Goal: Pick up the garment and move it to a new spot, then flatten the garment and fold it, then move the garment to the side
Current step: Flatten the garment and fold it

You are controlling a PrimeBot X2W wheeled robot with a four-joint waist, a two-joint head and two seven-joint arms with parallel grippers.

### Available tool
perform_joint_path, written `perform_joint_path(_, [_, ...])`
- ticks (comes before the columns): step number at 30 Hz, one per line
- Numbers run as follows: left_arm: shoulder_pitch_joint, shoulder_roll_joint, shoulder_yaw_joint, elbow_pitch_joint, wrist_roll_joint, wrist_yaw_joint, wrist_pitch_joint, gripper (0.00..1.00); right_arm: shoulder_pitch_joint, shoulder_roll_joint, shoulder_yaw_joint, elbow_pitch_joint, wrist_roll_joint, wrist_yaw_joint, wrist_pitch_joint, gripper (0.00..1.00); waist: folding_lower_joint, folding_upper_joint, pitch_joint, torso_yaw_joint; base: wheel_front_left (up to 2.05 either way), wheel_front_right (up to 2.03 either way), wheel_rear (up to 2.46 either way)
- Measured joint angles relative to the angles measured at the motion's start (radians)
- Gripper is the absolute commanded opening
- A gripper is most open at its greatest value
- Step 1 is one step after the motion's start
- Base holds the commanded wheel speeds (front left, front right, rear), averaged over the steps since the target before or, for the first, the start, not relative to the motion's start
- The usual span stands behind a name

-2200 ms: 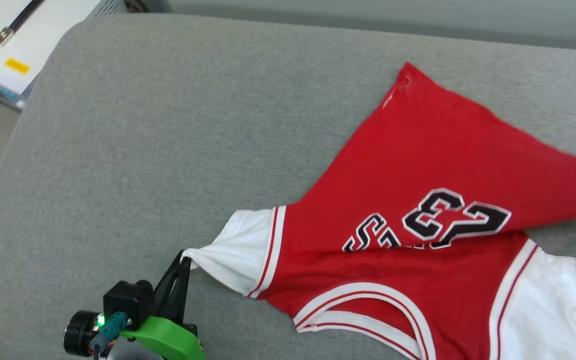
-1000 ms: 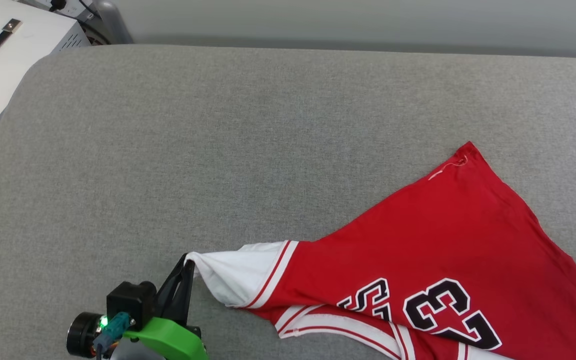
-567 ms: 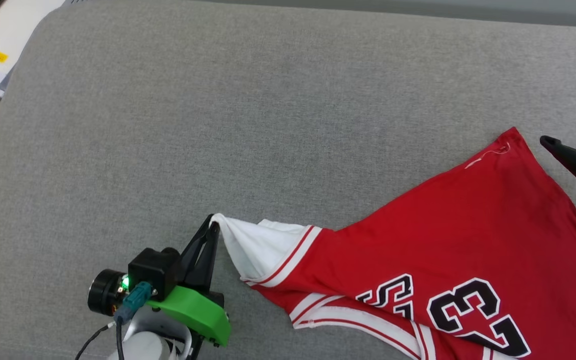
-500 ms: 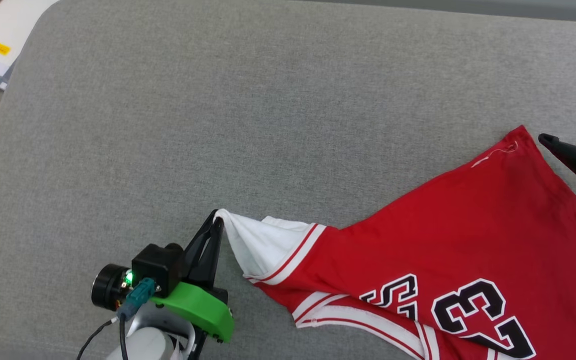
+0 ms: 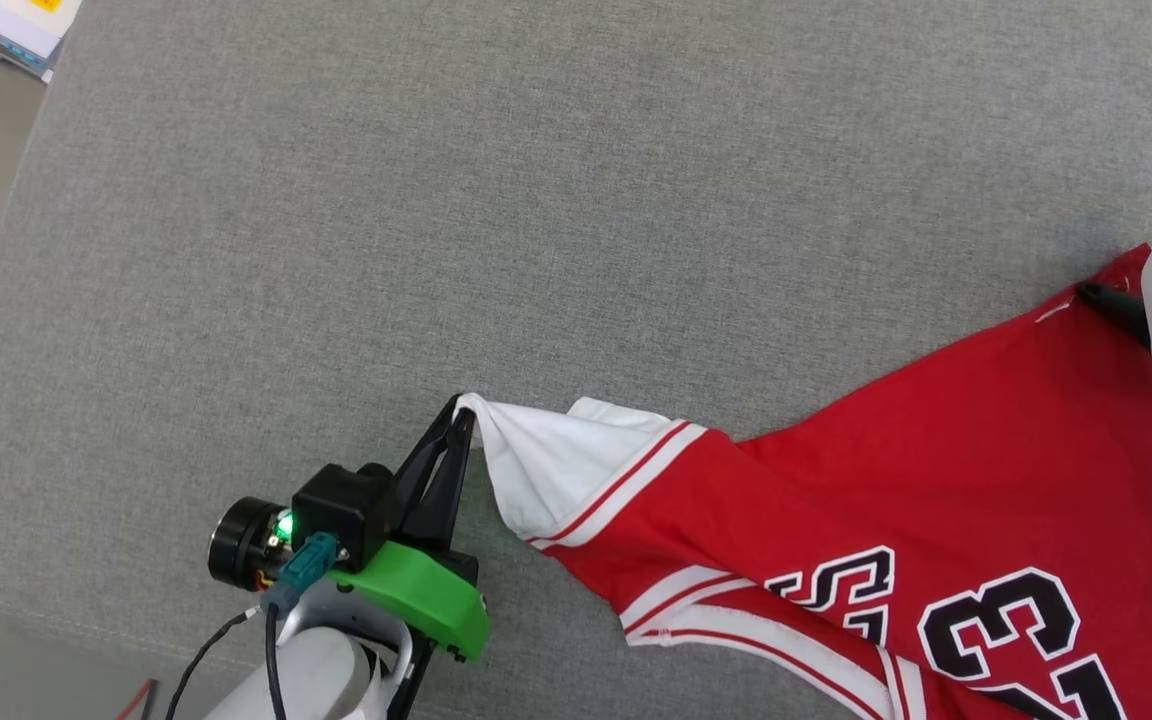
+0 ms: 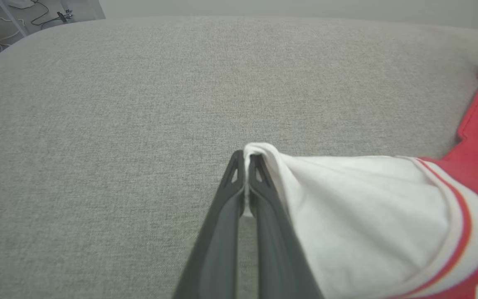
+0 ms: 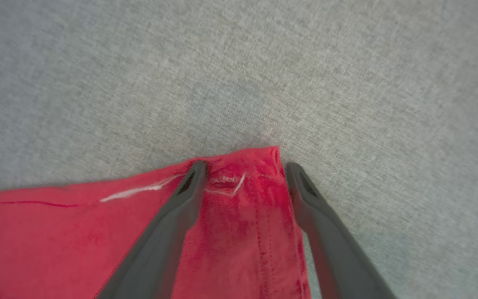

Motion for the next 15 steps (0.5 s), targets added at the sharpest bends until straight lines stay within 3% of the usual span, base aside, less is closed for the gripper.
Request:
perform_joint_path(1, [0.0,0.0,0.001,0.005,0.0,-0.001,0.0,0.0,-0.001,-0.005,0.008,0.002,0.011,0.0,-0.018,0.0,0.0,0.0,0.0,0.0,0.0,0.0,0.0])
perform_joint_path(15, [-0.002,0.03,0.014,0.035,0.007,-0.026,-0.009,0.0,0.0,0.005,0.041,0.019,0.079,0.001,-0.377,0.0,0.0,0.0,-0.125,-0.045,0.0,0.0,0.0])
